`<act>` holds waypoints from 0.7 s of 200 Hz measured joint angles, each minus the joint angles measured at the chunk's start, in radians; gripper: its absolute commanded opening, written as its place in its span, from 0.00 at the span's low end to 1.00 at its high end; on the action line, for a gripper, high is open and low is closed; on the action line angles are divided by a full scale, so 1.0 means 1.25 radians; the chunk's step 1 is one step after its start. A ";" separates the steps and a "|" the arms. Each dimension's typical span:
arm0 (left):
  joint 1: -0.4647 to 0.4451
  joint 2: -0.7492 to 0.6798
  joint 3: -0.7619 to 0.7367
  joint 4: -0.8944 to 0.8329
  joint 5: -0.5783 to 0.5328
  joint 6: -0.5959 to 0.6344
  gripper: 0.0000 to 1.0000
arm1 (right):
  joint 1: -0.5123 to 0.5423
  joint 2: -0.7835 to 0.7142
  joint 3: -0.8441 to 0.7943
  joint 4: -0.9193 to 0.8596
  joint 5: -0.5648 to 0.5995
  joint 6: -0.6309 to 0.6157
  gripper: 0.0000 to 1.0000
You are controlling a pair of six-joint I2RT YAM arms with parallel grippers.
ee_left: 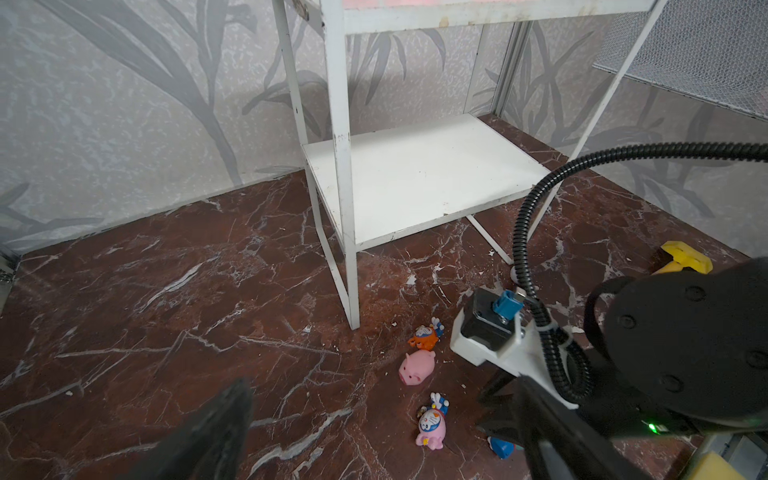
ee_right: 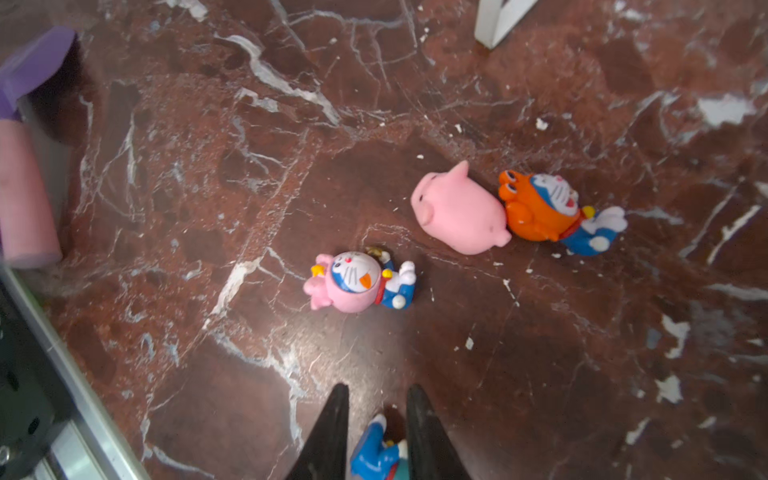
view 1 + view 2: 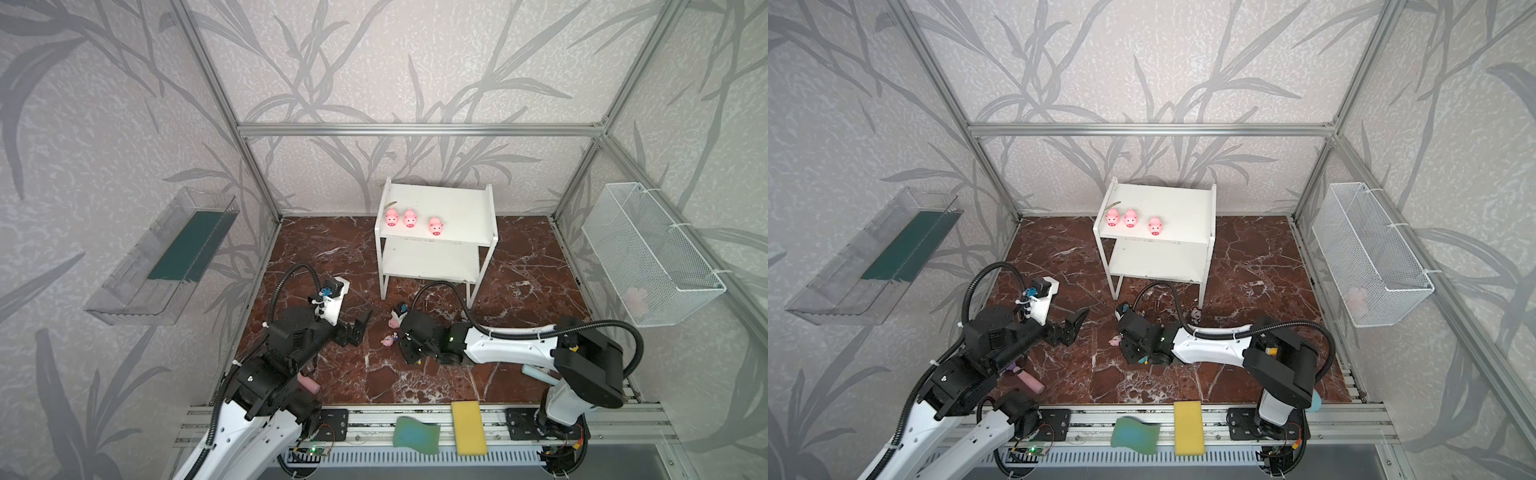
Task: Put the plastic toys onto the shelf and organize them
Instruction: 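Move the right gripper back down to the remaining floor toys, then lower the left gripper over the floor pink pig while the right hovers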
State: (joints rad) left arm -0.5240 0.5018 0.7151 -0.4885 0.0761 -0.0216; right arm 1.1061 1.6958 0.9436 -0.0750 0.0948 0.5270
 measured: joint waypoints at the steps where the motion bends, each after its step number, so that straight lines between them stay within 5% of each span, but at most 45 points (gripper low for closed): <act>1: 0.000 0.000 0.000 0.000 0.000 0.000 0.99 | -0.002 0.002 0.001 0.001 0.000 0.003 0.24; 91: -0.005 0.066 0.000 -0.016 0.011 -0.016 0.99 | -0.023 0.039 0.005 0.040 0.005 0.048 0.24; 140: -0.014 0.149 -0.056 0.010 0.058 -0.016 0.99 | -0.023 -0.070 -0.090 0.062 0.016 0.033 0.25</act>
State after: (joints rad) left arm -0.5419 0.6884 0.6453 -0.4763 0.1490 -0.0422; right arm 1.0779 1.6081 0.8310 0.0029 0.1150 0.5686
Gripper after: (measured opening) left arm 0.994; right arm 0.250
